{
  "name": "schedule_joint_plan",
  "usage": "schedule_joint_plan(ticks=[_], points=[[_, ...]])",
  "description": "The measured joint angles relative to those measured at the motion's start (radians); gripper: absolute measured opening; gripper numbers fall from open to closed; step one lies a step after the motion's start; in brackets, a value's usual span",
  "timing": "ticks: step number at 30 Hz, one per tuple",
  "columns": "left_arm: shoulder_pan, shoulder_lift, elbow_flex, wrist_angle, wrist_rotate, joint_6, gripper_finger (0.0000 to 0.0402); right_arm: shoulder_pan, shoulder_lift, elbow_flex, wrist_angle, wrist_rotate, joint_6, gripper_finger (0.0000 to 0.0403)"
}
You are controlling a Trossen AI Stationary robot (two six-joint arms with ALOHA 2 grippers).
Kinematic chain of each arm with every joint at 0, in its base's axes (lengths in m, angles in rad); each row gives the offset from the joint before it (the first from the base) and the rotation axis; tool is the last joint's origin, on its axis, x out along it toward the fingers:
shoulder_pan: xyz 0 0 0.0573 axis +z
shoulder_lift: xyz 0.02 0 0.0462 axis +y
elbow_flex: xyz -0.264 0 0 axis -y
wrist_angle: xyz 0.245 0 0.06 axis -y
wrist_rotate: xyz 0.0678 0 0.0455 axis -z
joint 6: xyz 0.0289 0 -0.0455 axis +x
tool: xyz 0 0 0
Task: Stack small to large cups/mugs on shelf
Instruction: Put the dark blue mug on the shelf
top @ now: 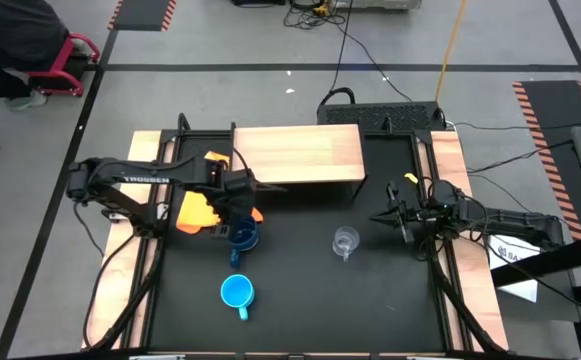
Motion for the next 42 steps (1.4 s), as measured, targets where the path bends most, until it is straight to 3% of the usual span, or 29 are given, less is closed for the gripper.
schedule_joint_plan(ticks=[20, 29, 42], points=[[-0.116, 0.000, 0.002, -0.002, -0.147, -0.071, 0.0250, 0.000, 0.000, 0.000, -0.001, 0.000, 0.000, 0.0000], [-0.108, 0.010, 0.003, 0.007, -0.198, -0.124, 0.0250, 0.000, 0.000, 0.000, -0.003, 0.000, 0.000, 0.0000], [-0.111, 0.089, 0.003, 0.050, -0.228, -0.080, 0.0250, 0.000, 0.000, 0.000, -0.007, 0.000, 0.020, 0.0000]])
